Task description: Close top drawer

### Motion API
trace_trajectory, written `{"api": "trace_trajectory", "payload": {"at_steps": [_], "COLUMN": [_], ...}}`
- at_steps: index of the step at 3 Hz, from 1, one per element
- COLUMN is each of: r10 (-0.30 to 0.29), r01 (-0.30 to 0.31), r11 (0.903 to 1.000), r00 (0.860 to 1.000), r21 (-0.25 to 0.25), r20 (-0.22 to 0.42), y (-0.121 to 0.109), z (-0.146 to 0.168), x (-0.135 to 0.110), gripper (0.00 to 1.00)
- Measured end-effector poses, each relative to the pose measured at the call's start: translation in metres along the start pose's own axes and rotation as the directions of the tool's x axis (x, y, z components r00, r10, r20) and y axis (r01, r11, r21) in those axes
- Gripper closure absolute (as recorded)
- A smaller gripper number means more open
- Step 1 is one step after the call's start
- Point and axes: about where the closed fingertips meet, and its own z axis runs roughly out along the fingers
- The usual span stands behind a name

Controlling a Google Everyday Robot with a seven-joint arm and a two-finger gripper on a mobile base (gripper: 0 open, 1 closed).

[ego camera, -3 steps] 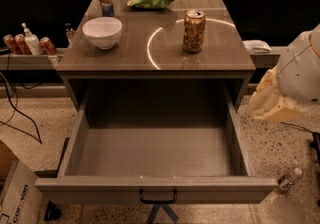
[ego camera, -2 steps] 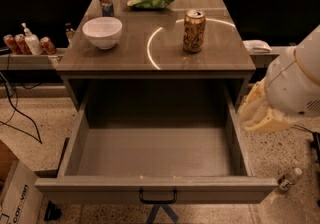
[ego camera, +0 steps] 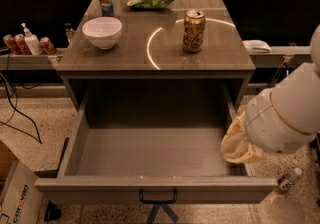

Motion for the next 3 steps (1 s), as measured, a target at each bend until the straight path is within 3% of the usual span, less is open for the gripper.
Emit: {"api": "trace_trajectory", "payload": {"at_steps": [1,3], "r10": [0.0,0.075], "r01": [0.001,-0.072], "r11": [1.0,0.9953], "r00": [1.0,0.996], "r21": [-0.01,-0.064], "r20": [0.022,0.043], "y": [0.013,0.034], "z": [0.022,0.064], "x": [0.004,0.019], "gripper": [1.0,1.0]}}
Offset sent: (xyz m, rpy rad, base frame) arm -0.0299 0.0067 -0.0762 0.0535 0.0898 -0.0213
